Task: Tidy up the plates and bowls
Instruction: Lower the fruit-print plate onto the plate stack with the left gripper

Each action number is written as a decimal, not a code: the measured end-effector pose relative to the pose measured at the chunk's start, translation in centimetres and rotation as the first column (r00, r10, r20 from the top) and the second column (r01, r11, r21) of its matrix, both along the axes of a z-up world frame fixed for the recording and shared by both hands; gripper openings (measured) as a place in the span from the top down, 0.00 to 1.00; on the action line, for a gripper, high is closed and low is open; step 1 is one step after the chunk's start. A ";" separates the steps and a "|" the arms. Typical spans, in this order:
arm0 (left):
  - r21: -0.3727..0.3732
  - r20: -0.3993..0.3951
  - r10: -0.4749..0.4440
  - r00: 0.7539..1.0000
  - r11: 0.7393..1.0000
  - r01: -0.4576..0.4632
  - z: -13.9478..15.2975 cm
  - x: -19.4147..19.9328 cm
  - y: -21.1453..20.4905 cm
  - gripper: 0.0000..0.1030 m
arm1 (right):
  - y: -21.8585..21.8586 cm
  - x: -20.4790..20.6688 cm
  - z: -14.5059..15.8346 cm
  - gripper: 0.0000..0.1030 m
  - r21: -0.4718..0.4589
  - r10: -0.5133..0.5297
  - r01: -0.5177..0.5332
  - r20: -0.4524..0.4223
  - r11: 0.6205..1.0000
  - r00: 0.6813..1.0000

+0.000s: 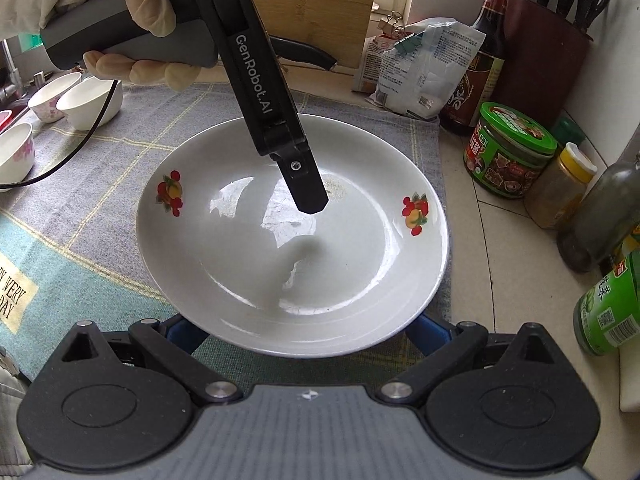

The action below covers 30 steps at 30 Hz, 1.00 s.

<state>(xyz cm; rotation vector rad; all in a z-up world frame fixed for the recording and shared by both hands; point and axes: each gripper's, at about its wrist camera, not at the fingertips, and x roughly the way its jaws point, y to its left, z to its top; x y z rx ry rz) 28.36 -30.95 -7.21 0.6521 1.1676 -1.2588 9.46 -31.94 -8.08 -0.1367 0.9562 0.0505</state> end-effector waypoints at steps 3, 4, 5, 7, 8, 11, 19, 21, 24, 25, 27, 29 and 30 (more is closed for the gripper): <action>0.004 -0.006 0.000 1.000 1.000 0.000 -0.2 0.1 -0.2 0.20 | -0.1 0.0 0.0 0.00 -0.002 -0.003 0.003 -0.003 1.000 1.000; 0.005 -0.008 0.000 1.000 1.000 0.000 -0.3 0.1 -0.3 0.20 | -0.1 0.0 0.0 0.00 -0.003 -0.003 0.003 -0.004 1.000 1.000; 0.006 -0.009 0.000 1.000 1.000 0.000 -0.4 0.1 -0.3 0.20 | -0.1 0.0 -0.1 0.00 -0.003 -0.003 0.003 -0.007 1.000 1.000; 0.008 -0.011 -0.001 1.000 1.000 0.001 -0.6 0.2 -0.5 0.20 | -0.1 0.0 -0.1 0.00 -0.003 -0.004 0.004 -0.009 1.000 1.000; 0.010 -0.012 0.000 1.000 1.000 0.000 -0.7 0.2 -0.5 0.20 | -0.2 0.0 -0.1 0.00 -0.002 -0.005 0.005 -0.010 1.000 1.000; 0.016 -0.015 0.001 1.000 1.000 -0.001 -0.9 0.3 -0.7 0.20 | -0.2 0.1 -0.1 0.00 0.004 -0.009 0.009 -0.010 1.000 1.000; 0.017 -0.020 -0.010 1.000 1.000 0.010 -1.3 0.3 -1.2 0.19 | -0.4 0.1 -0.1 0.00 0.021 -0.024 0.025 -0.015 0.999 1.000; 0.017 -0.022 -0.011 1.000 1.000 0.012 -1.4 0.4 -1.2 0.19 | -0.4 0.1 -0.1 0.00 0.025 -0.027 0.027 -0.015 0.999 1.000; 0.022 -0.024 -0.014 1.000 1.000 0.014 -1.5 0.4 -1.3 0.19 | -0.4 0.0 -0.1 0.00 0.029 -0.028 0.029 -0.014 0.999 1.000; 0.023 -0.024 -0.014 1.000 1.000 0.015 -1.5 0.4 -1.4 0.19 | -0.4 0.0 -0.1 0.00 0.031 -0.029 0.029 -0.014 0.999 0.999; 0.023 -0.025 -0.014 1.000 1.000 0.015 -1.6 0.4 -1.3 0.17 | -0.4 0.0 -0.1 0.00 0.032 -0.028 0.029 -0.013 0.999 1.000; 0.023 -0.029 -0.016 0.999 1.000 0.017 -1.6 0.5 -1.3 0.17 | -0.5 0.0 -0.1 0.00 0.033 -0.028 0.029 -0.013 0.999 1.000; 0.024 -0.031 -0.015 0.999 1.000 0.016 -1.6 0.5 -1.3 0.17 | -0.4 0.0 -0.1 0.00 0.034 -0.029 0.030 -0.013 0.999 0.999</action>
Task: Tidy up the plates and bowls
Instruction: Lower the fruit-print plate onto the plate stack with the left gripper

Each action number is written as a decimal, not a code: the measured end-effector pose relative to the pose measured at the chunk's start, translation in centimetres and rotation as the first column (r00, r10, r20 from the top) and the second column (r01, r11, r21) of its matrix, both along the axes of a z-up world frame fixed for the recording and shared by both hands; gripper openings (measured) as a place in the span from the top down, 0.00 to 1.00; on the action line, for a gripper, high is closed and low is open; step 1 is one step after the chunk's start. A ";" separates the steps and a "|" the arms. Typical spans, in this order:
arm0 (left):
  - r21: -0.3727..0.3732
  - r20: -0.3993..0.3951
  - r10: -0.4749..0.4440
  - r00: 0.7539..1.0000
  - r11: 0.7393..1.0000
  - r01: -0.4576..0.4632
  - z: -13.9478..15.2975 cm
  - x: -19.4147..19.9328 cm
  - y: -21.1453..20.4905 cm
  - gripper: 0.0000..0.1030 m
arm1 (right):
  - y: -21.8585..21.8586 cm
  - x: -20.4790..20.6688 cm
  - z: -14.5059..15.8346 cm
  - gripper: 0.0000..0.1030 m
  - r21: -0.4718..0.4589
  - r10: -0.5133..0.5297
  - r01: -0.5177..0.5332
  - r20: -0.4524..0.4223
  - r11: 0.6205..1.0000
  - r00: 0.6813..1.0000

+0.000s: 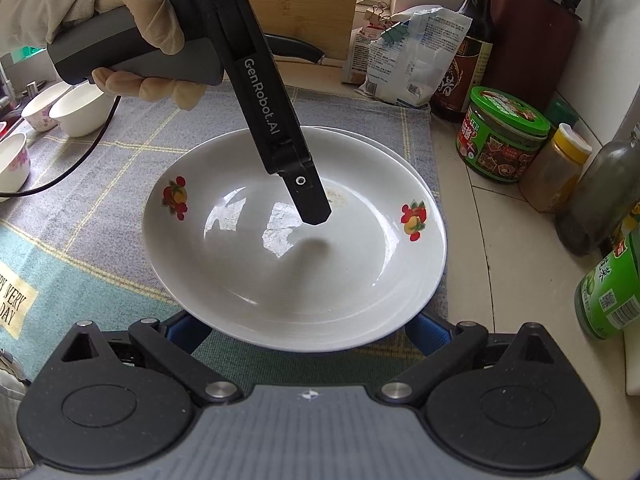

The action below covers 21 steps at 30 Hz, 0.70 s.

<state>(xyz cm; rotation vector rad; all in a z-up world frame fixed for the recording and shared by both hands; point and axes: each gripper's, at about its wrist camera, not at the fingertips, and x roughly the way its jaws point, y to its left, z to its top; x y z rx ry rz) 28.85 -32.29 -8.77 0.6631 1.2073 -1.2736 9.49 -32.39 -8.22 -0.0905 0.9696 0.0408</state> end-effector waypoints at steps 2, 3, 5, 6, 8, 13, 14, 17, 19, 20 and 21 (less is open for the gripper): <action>0.004 -0.004 0.001 1.000 1.000 -0.001 0.0 0.1 -0.1 0.17 | 0.1 -0.1 0.0 0.00 0.002 0.000 0.000 0.001 1.000 1.000; 0.005 -0.003 0.002 1.000 1.000 -0.002 0.0 0.1 -0.1 0.17 | 0.0 -0.1 0.1 0.00 0.004 -0.001 0.001 0.001 1.000 1.000; 0.007 -0.002 0.002 1.000 1.000 -0.002 0.0 0.1 -0.2 0.17 | 0.0 -0.2 0.1 0.00 0.009 -0.003 0.003 0.003 1.000 1.000; 0.006 0.000 0.004 1.000 1.000 -0.004 0.1 0.1 -0.2 0.16 | -0.1 -0.3 0.1 0.00 0.013 -0.004 0.004 0.005 1.000 1.000; 0.009 0.006 0.004 1.000 1.000 -0.004 0.2 0.1 -0.3 0.16 | -0.1 -0.3 0.1 0.00 0.018 -0.006 0.006 0.007 1.000 1.000; 0.025 0.012 0.006 1.000 1.000 -0.006 0.4 0.1 -0.3 0.16 | -0.2 -0.3 0.1 0.00 0.024 -0.003 0.003 0.009 1.000 1.000; 0.029 0.008 0.010 1.000 1.000 -0.010 0.5 0.2 -0.2 0.16 | -0.2 -0.3 0.0 0.00 0.024 -0.002 0.002 0.010 1.000 1.000; 0.034 -0.006 0.026 1.000 0.999 -0.026 0.6 0.4 0.1 0.16 | -0.3 -0.1 -0.2 0.00 0.033 0.002 -0.002 0.008 0.999 1.000; 0.037 -0.010 0.038 0.999 0.999 -0.038 0.8 0.5 0.3 0.16 | -0.5 0.2 -0.4 0.00 0.042 0.004 -0.005 0.005 0.999 1.000; 0.039 -0.012 0.044 0.999 0.998 -0.043 0.8 0.5 0.3 0.16 | -0.5 0.3 -0.5 0.00 0.045 0.005 -0.005 0.003 0.999 1.000; 0.041 -0.015 0.046 0.999 0.998 -0.046 0.9 0.5 0.4 0.15 | -0.5 0.5 -0.6 0.00 0.039 0.004 -0.004 0.002 0.999 1.000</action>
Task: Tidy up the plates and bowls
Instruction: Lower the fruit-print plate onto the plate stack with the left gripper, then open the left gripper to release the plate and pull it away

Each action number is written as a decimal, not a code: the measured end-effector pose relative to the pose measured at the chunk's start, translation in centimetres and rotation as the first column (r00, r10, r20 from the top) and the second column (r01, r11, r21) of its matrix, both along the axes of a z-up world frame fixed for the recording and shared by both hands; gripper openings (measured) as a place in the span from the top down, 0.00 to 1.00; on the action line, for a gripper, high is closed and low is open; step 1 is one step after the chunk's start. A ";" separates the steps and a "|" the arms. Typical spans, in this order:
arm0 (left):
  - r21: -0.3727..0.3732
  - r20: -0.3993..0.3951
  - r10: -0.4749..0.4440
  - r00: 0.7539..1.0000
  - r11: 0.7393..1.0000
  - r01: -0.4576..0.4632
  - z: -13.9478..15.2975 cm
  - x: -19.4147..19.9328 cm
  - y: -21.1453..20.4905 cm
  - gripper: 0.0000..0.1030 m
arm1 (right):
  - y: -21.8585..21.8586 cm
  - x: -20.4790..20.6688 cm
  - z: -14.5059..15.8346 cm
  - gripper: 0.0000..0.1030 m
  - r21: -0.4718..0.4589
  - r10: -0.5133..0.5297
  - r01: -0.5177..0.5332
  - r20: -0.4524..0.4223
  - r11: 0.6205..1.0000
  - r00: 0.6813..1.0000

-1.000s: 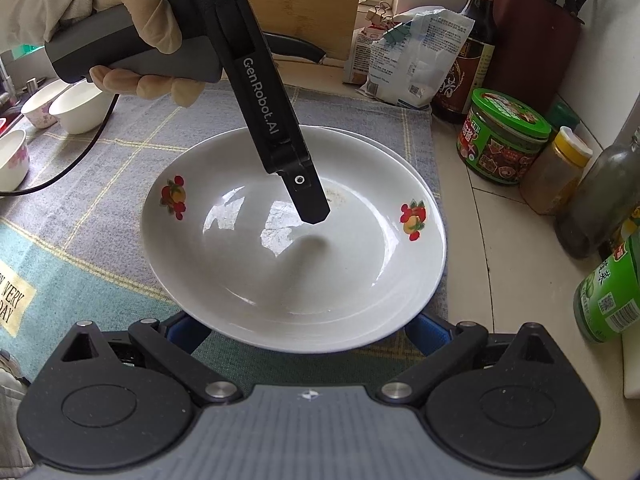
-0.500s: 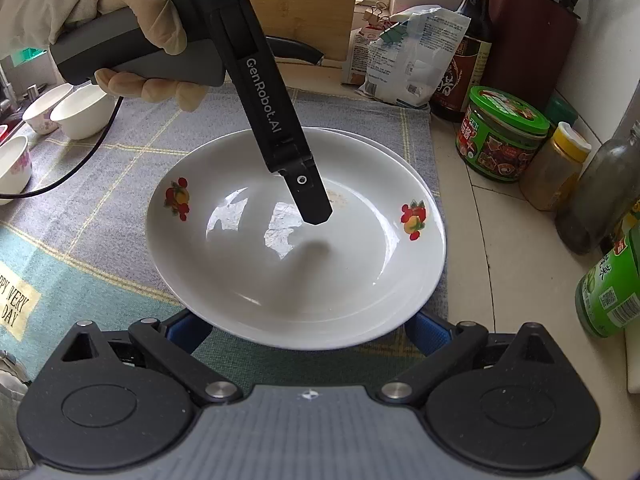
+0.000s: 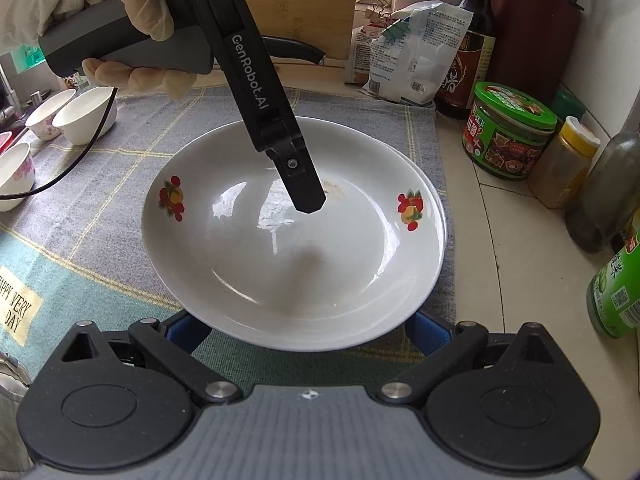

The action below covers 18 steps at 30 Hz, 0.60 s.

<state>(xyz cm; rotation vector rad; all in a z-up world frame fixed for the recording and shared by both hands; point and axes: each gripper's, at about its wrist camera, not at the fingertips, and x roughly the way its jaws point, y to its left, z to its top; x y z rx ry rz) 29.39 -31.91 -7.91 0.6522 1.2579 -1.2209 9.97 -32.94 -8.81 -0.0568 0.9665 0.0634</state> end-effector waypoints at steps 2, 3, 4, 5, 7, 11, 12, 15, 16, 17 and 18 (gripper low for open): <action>0.006 -0.002 0.009 1.000 1.000 -0.009 0.1 0.0 0.0 0.14 | -0.2 0.2 -0.1 0.00 -0.004 0.001 -0.001 -0.002 1.000 1.000; 0.009 0.001 0.009 1.000 1.000 -0.009 0.1 0.0 0.0 0.14 | -0.3 0.2 -0.1 0.00 0.000 0.004 -0.004 -0.005 1.000 1.000; 0.011 0.003 0.008 1.000 1.000 -0.008 0.1 -0.1 0.0 0.14 | -0.3 0.2 -0.1 0.00 0.000 0.008 -0.008 -0.007 1.000 1.000; 0.012 0.004 0.009 1.000 1.000 -0.009 0.1 -0.1 0.0 0.14 | -0.4 0.3 -0.2 0.00 -0.001 0.012 -0.012 -0.008 1.000 1.000; 0.013 0.002 0.013 1.000 1.000 -0.013 0.1 -0.1 -0.1 0.14 | -0.4 0.3 -0.2 0.00 -0.001 0.013 -0.013 -0.010 1.000 1.000; 0.020 -0.004 0.029 1.000 0.999 -0.029 0.2 -0.1 -0.1 0.14 | -0.4 0.3 -0.1 0.00 -0.002 0.012 -0.012 -0.014 1.000 1.000; 0.020 -0.005 0.029 1.000 0.999 -0.029 0.2 -0.1 -0.1 0.14 | -0.4 0.4 -0.1 0.00 -0.001 0.012 -0.012 -0.017 1.000 1.000; 0.020 -0.012 0.039 0.999 0.999 -0.039 0.2 0.0 0.0 0.14 | -0.3 0.4 -0.3 0.00 -0.015 0.012 -0.013 -0.042 1.000 0.999; 0.019 -0.015 0.043 0.999 0.999 -0.043 0.2 0.1 0.1 0.14 | -0.2 0.3 -0.4 0.00 -0.021 0.016 -0.017 -0.050 1.000 0.999; 0.019 -0.018 0.047 0.999 0.999 -0.047 0.3 0.1 0.1 0.14 | -0.2 0.3 -0.4 0.00 -0.024 0.020 -0.021 -0.053 0.999 0.998; 0.019 -0.021 0.050 0.999 0.999 -0.050 0.3 0.1 0.2 0.14 | -0.2 0.2 -0.5 0.00 -0.025 0.022 -0.023 -0.059 0.999 0.998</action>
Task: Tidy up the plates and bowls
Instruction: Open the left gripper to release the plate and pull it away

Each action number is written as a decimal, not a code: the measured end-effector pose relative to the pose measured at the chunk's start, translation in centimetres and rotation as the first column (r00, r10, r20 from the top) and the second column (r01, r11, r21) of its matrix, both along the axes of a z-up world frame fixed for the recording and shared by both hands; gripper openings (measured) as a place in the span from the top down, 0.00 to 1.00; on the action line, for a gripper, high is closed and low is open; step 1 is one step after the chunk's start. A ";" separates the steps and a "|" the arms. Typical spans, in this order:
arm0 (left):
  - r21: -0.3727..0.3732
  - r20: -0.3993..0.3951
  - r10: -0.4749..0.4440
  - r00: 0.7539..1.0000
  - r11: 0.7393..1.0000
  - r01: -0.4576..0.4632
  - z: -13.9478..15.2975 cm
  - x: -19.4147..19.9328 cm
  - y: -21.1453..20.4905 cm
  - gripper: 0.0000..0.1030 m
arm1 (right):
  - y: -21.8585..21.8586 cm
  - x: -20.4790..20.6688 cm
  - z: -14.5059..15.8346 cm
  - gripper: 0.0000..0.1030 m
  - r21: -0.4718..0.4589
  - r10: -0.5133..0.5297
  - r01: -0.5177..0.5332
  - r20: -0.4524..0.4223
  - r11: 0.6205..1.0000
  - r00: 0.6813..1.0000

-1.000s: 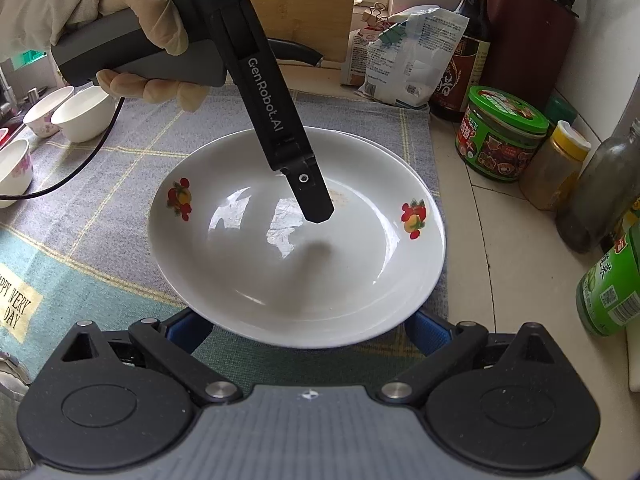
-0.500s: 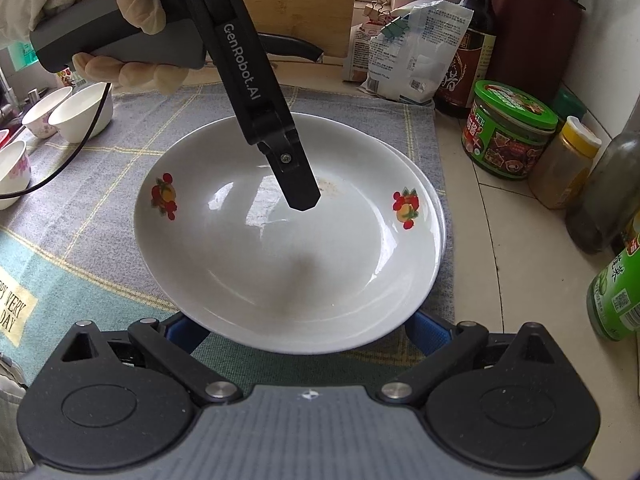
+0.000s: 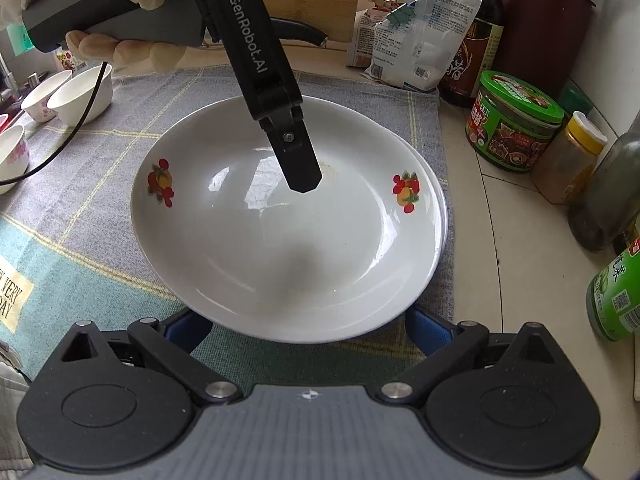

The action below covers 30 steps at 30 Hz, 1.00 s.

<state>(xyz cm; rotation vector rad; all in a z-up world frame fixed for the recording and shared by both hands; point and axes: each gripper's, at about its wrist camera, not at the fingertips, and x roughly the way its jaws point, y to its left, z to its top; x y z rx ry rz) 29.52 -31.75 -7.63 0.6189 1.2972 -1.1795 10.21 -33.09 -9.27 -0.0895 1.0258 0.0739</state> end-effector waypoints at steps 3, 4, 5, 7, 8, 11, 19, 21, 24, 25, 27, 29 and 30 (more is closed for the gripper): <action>-0.004 -0.010 0.010 1.000 1.000 -0.010 0.0 0.1 0.1 0.14 | 0.0 -0.4 -0.1 0.00 -0.002 0.003 -0.003 -0.012 1.000 1.000; -0.005 -0.012 0.013 1.000 1.000 -0.013 0.1 0.1 0.2 0.14 | 0.0 -0.5 -0.1 0.00 -0.001 0.001 -0.001 -0.015 1.000 1.000; -0.004 -0.015 0.017 1.000 1.000 -0.017 0.1 0.1 0.2 0.14 | -0.1 -0.5 -0.1 0.00 -0.003 -0.003 0.003 -0.014 1.000 1.000; -0.003 -0.018 0.022 1.000 1.000 -0.022 0.2 0.2 0.2 0.14 | -0.1 -0.6 0.0 0.00 -0.007 -0.009 0.009 -0.010 1.000 1.000; -0.003 -0.020 0.024 1.000 1.000 -0.024 0.2 0.3 0.2 0.14 | -0.1 -0.7 0.0 0.00 -0.008 -0.010 0.010 -0.007 1.000 1.000; -0.002 -0.020 0.034 0.999 0.999 -0.034 0.4 0.3 0.3 0.14 | -0.1 -0.7 0.2 0.00 -0.014 -0.011 0.011 0.002 1.000 1.000; 0.001 0.000 0.037 0.999 0.999 -0.037 0.8 0.2 0.5 0.13 | 0.1 -0.6 0.4 0.00 -0.028 -0.004 0.005 0.022 1.000 1.000; 0.001 0.007 0.036 0.999 0.999 -0.036 1.0 0.2 0.7 0.13 | 0.1 -0.6 0.6 0.00 -0.030 -0.001 0.002 0.026 1.000 1.000; 0.006 0.020 0.031 0.999 0.999 -0.032 1.1 0.0 0.7 0.13 | 0.1 -0.6 0.7 0.00 -0.033 0.002 -0.001 0.032 0.999 0.999; 0.008 0.027 0.026 0.999 1.000 -0.026 1.2 0.0 0.7 0.13 | 0.2 -0.6 0.8 0.00 -0.035 0.002 -0.001 0.035 0.999 0.999; 0.015 0.047 0.023 0.999 1.000 -0.024 1.3 -0.2 0.7 0.12 | 0.3 -0.6 0.9 0.00 -0.036 0.003 -0.002 0.038 0.999 0.999; 0.041 0.088 0.014 0.996 0.999 -0.017 1.3 -0.5 0.7 0.12 | 0.3 -0.6 0.9 0.00 -0.039 0.003 -0.002 0.041 0.999 0.999; 0.046 0.101 0.005 0.995 0.999 -0.010 1.2 -0.6 0.7 0.12 | 0.4 -0.6 0.9 0.00 -0.039 0.005 -0.003 0.043 0.999 0.999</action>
